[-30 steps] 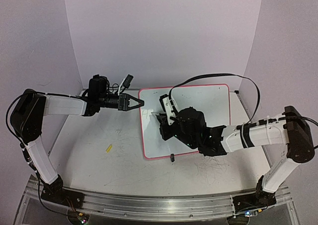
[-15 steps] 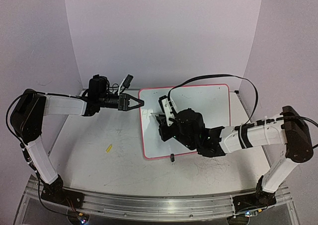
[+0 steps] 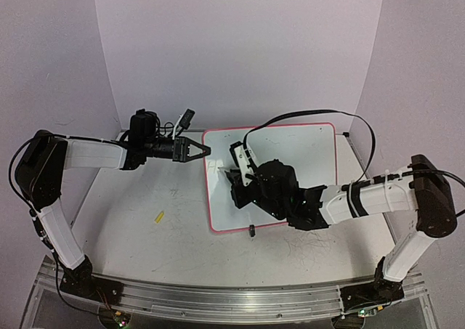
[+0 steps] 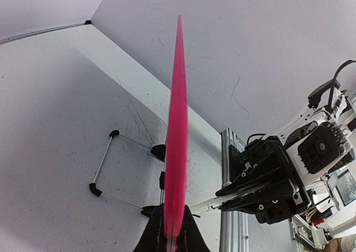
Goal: Write a sentence on the whiteboard
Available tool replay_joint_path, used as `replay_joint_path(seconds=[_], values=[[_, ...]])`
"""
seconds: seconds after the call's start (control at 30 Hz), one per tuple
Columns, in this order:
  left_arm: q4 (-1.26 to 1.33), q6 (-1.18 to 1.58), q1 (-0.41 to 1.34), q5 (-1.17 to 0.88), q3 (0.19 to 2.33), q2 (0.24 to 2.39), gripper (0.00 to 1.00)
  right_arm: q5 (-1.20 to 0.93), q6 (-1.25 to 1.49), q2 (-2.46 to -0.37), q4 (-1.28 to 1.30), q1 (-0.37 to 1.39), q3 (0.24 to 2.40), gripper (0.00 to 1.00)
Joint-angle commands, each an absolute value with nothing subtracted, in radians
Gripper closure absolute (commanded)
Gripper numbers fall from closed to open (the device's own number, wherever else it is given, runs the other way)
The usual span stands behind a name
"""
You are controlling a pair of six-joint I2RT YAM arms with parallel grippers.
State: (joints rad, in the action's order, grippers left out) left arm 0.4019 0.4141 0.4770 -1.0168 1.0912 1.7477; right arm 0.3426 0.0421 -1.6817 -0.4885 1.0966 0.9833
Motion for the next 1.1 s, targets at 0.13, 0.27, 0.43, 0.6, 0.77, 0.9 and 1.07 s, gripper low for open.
replay_joint_path(seconds=[0.13, 0.27, 0.43, 0.6, 0.77, 0.9, 1.07], values=[[0.431, 0.420, 0.491, -1.067, 1.096, 1.699, 1.00, 0.322, 0.049, -1.695, -0.463, 1.092, 0.991, 1.00], [0.431, 0.420, 0.491, -1.066, 1.096, 1.701, 1.00, 0.322, 0.052, -1.689, -0.455, 1.093, 0.982, 1.00], [0.431, 0.420, 0.491, -1.066, 1.094, 1.701, 1.00, 0.334, 0.052, -1.675, -0.451, 1.092, 0.970, 1.00], [0.431, 0.420, 0.491, -1.065, 1.095, 1.703, 1.00, 0.345, 0.050, -1.663, -0.448, 1.092, 0.960, 1.00], [0.431, 0.420, 0.491, -1.065, 1.094, 1.701, 1.00, 0.358, 0.049, -1.654, -0.448, 1.092, 0.954, 1.00], [0.431, 0.420, 0.491, -1.066, 1.095, 1.703, 1.00, 0.379, 0.048, -1.643, -0.446, 1.092, 0.950, 1.00], [0.431, 0.420, 0.491, -1.066, 1.094, 1.703, 1.00, 0.404, 0.051, -1.631, -0.460, 1.092, 0.942, 1.00]])
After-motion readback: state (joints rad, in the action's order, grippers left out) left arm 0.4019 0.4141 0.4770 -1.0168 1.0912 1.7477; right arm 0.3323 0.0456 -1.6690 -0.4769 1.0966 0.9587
